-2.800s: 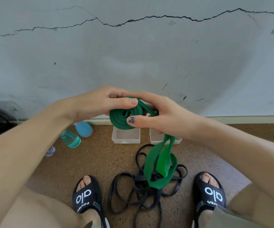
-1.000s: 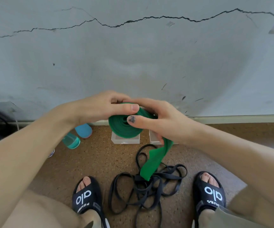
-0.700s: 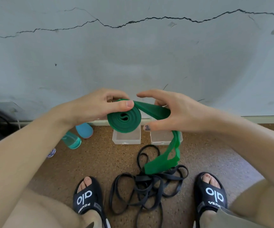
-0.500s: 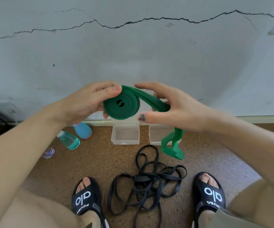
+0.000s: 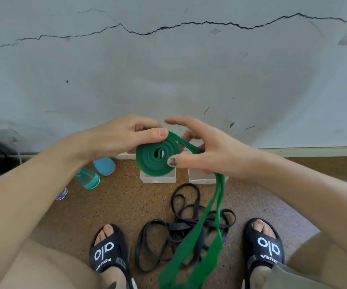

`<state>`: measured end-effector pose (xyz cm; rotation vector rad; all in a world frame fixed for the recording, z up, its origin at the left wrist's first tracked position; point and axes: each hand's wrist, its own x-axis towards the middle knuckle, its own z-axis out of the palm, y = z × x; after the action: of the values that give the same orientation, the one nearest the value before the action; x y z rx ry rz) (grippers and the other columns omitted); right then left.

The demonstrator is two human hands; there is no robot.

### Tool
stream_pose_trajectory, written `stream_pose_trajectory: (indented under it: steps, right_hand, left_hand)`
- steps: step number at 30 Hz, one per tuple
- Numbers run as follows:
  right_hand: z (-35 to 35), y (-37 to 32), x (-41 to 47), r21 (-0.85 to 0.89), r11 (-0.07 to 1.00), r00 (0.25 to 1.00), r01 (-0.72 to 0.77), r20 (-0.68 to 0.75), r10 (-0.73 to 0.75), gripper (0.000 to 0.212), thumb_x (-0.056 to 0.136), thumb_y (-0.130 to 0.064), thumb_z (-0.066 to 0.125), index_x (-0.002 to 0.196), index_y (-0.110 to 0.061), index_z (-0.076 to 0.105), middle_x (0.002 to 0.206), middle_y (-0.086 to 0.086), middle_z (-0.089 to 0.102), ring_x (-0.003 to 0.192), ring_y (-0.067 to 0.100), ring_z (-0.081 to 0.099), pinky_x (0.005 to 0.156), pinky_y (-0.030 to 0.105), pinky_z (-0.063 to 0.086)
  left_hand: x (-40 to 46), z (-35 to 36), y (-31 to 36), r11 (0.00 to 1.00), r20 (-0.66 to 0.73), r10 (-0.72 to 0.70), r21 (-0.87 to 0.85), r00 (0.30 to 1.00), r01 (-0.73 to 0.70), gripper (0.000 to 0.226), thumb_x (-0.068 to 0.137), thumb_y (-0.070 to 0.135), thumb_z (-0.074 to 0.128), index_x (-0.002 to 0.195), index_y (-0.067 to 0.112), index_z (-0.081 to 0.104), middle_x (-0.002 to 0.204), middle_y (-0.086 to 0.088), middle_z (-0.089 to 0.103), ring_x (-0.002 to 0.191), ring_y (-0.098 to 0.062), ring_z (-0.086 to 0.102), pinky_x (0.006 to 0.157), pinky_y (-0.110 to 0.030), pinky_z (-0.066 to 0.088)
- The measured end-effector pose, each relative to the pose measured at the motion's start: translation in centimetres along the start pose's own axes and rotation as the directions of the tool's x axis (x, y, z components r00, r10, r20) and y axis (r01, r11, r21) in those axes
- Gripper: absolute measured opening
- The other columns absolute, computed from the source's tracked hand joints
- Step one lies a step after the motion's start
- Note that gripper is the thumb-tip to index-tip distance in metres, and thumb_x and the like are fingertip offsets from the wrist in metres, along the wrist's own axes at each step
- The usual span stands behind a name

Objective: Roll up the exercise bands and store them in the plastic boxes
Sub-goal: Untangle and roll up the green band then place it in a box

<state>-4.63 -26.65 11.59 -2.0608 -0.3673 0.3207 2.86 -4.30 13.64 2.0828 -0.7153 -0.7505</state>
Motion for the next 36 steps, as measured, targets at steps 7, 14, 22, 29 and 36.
stream_pose_trajectory:
  steps: [7,14,22,29,36]
  right_hand:
    - [-1.4,0.6,0.4,-0.168,0.985,0.995,0.028,-0.088,-0.043,0.046,0.097,-0.051,0.058,0.141,-0.053,0.045,0.08,-0.015,0.064,0.07,0.001,0.061,0.071,0.023,0.051]
    - [1.5,0.6,-0.1,0.041,0.994,0.981,0.104,-0.167,-0.096,0.044,0.097,-0.03,0.07,0.138,-0.034,0.055,0.116,-0.012,0.073,0.106,0.004,0.07,0.095,0.036,0.057]
    - [-0.4,0.2,0.2,-0.012,1.0,0.999,0.025,0.041,-0.024,0.057,0.092,-0.033,0.075,0.141,-0.047,0.051,0.108,-0.01,0.068,0.082,-0.002,0.071,0.076,0.018,0.055]
    - [-2.5,0.5,0.1,-0.03,0.999,0.999,0.025,-0.026,-0.026,0.045,0.095,-0.04,0.067,0.136,-0.053,0.052,0.073,-0.005,0.062,0.066,0.019,0.06,0.063,0.031,0.048]
    - [1.8,0.8,-0.4,0.097,0.993,0.97,0.068,-0.24,-0.043,0.048,0.091,-0.043,0.073,0.132,-0.049,0.049,0.1,-0.012,0.072,0.093,0.005,0.068,0.084,0.03,0.057]
  left_hand:
    - [-0.8,-1.1,-0.9,0.999,-0.115,0.034,-0.015,0.993,-0.036,0.038,0.1,0.059,0.048,0.1,0.031,0.073,0.089,-0.001,0.071,0.081,-0.037,0.059,0.071,-0.028,0.052]
    - [-0.2,-0.2,-0.7,0.993,-0.029,-0.016,-0.121,0.999,0.013,0.042,0.094,0.045,0.05,0.11,0.009,0.065,0.087,-0.009,0.07,0.068,-0.023,0.064,0.061,-0.032,0.053]
    - [0.3,0.6,0.6,0.998,-0.028,-0.011,0.064,1.0,0.012,0.044,0.094,0.052,0.054,0.119,0.021,0.071,0.103,-0.003,0.075,0.095,-0.018,0.073,0.081,-0.033,0.059]
    - [-0.8,-0.8,-0.4,1.0,-0.141,0.005,0.002,0.99,-0.004,0.036,0.099,0.051,0.044,0.101,0.031,0.074,0.097,-0.008,0.072,0.094,-0.045,0.061,0.084,-0.054,0.052]
    - [-0.4,-0.8,-1.6,0.95,-0.037,-0.05,-0.31,0.998,0.036,0.053,0.098,0.042,0.041,0.133,0.007,0.06,0.124,-0.018,0.069,0.103,-0.045,0.069,0.079,-0.043,0.061]
